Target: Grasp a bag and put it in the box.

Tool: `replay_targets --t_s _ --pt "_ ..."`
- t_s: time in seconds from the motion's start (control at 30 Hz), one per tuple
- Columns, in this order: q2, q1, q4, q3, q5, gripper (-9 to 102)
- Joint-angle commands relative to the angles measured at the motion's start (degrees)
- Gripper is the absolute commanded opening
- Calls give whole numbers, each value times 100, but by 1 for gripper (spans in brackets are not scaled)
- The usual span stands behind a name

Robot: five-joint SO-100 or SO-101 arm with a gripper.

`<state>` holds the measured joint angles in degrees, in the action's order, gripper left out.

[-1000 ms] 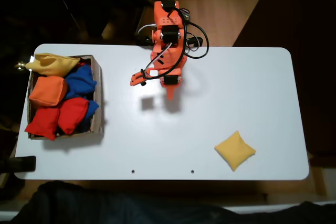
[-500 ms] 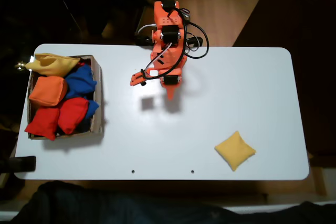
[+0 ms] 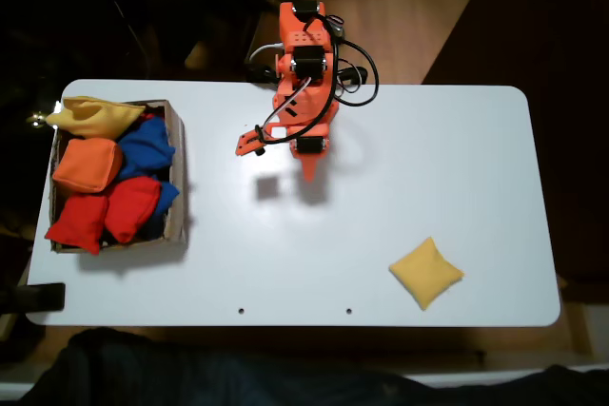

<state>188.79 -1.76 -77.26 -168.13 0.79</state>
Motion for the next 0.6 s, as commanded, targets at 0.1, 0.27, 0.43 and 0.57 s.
replay_targets --t_s 0.1,0.27,0.43,0.57 --pt "9 -272 -18 26 246 0" --pt "9 -255 -18 26 237 0" --pt "9 -264 -18 26 272 0" --pt "9 -272 -18 26 255 0"
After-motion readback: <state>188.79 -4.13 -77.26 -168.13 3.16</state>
